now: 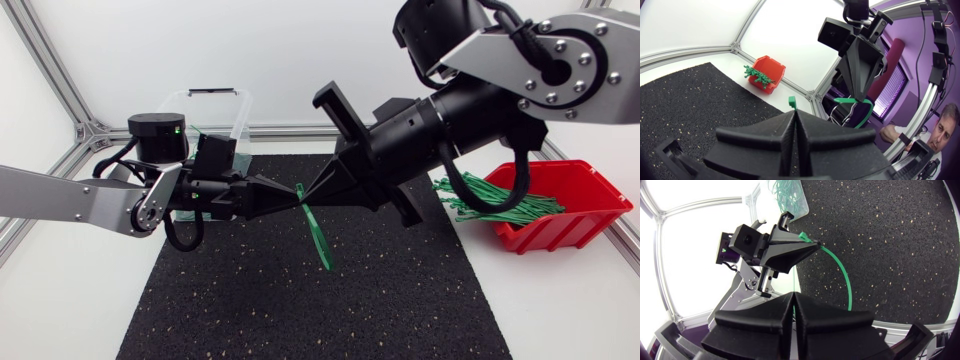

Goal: Take a green cable tie from the red box, thread the tail through the head to close it, then place it in the transparent bin on the left.

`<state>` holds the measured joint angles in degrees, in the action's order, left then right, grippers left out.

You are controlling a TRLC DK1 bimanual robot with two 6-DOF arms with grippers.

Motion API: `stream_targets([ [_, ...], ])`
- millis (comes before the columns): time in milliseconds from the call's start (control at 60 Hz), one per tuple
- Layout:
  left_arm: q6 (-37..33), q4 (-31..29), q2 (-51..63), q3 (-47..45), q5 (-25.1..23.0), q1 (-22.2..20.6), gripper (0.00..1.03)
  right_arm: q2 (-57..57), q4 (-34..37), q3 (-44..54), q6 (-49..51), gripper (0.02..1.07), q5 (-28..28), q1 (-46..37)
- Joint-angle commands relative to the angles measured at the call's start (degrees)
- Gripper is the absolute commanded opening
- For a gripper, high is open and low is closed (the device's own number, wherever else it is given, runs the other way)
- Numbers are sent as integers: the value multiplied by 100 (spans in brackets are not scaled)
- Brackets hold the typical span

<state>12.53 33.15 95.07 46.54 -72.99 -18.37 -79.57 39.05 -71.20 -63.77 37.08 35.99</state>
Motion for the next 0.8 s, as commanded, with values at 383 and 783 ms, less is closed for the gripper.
stream_targets([
  [383, 777, 113, -1060, -181, 593, -334, 4, 187, 850, -922, -646, 7, 80, -92],
  [783, 1172, 192, -1078, -198, 602, -422, 4, 196, 1272, -1414, -883, 7, 177, -145],
])
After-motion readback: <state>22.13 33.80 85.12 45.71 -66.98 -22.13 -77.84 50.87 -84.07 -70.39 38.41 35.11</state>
